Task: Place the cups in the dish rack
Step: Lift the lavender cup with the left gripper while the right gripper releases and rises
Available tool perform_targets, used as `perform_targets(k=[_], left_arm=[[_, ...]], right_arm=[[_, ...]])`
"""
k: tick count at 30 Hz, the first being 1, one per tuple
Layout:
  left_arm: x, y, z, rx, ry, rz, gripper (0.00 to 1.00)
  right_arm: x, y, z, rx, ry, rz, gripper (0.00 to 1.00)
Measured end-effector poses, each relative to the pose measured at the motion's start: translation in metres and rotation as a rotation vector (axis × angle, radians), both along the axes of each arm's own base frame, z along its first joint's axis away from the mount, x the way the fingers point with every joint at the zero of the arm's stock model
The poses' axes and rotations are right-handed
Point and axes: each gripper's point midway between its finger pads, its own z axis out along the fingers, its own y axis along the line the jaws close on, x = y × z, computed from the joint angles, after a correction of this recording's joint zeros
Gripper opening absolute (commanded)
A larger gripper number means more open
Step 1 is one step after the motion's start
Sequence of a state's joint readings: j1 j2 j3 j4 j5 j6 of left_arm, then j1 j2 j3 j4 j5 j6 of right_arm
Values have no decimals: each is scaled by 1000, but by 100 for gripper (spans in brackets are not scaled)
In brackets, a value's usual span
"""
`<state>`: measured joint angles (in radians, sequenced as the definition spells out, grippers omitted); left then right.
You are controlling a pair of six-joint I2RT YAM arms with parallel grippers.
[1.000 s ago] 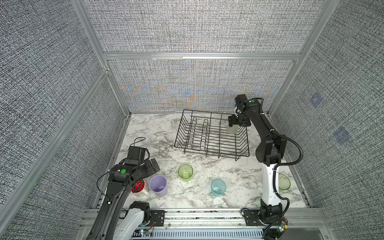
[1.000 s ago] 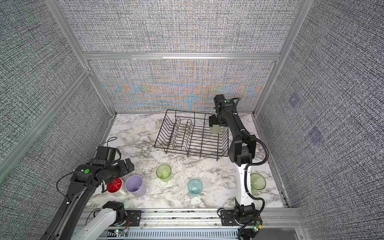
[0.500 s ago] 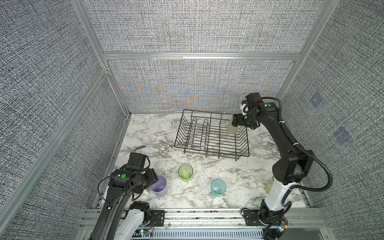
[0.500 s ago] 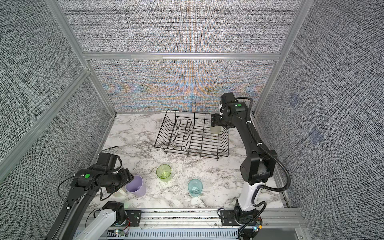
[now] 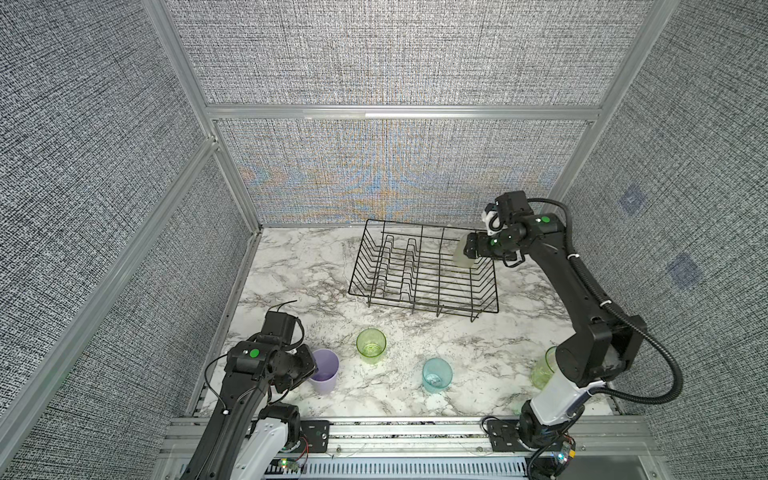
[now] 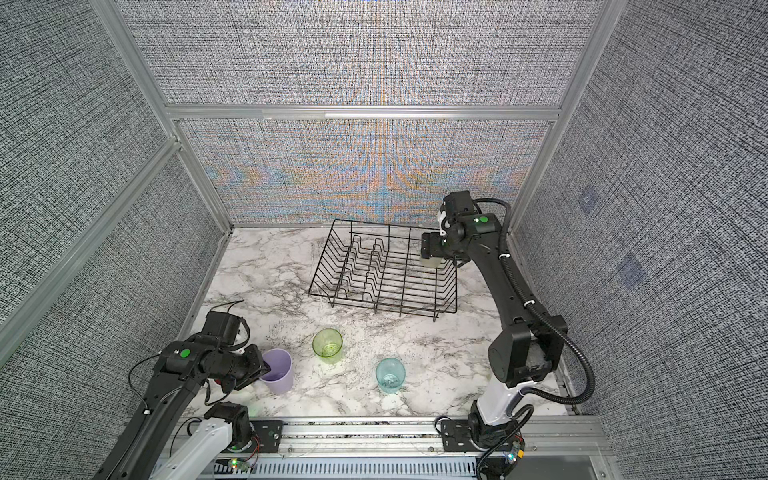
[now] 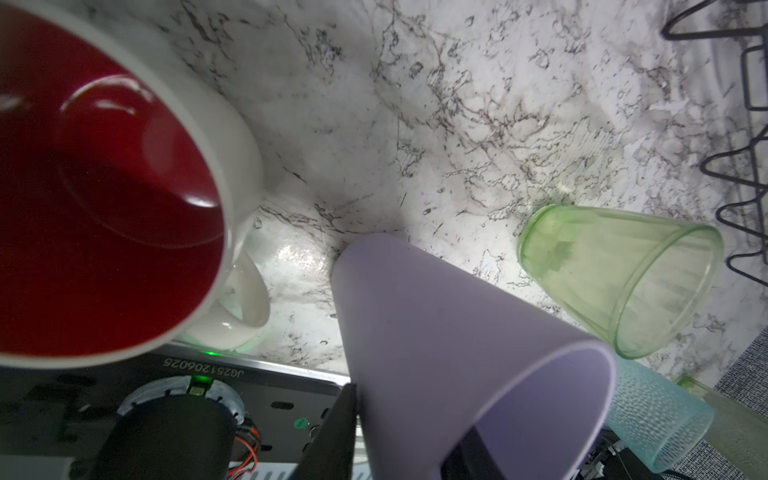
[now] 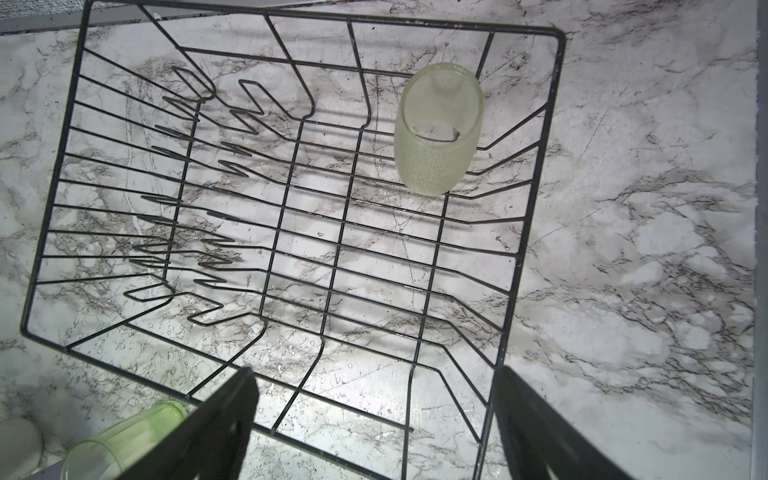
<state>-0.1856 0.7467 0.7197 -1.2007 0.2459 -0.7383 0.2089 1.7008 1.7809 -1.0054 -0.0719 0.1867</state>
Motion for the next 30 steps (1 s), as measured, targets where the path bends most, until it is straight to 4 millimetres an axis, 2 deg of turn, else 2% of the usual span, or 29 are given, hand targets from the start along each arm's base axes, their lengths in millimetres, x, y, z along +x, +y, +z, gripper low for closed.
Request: perform_targets(k=[3,8,12,17,24,26,30], left_arm=[[2,-2,3,-12,-13,-4,15],[4,-8,5,-38,-2,-27,3],[14,-10,19,-36,-47,-56,1],[26,-11,41,-36,-124,-85,0],[45,-12,57,-21,-190,-105,0],[53,-14,69,-26,-240,-105,0],[74,-17,99,-38,-355,-104,0]], right_arm=[[-8,11,-2,37,-2,20,88],[-18,23,-2,89,-16,38,87],[-22,24,3,113,-41,38,87],[-37,28,4,152,-44,46,87],[-55,30,7,191,-52,57,87],[-61,35,8,226,-47,78,88],[-78,62,9,380,0,159,88]])
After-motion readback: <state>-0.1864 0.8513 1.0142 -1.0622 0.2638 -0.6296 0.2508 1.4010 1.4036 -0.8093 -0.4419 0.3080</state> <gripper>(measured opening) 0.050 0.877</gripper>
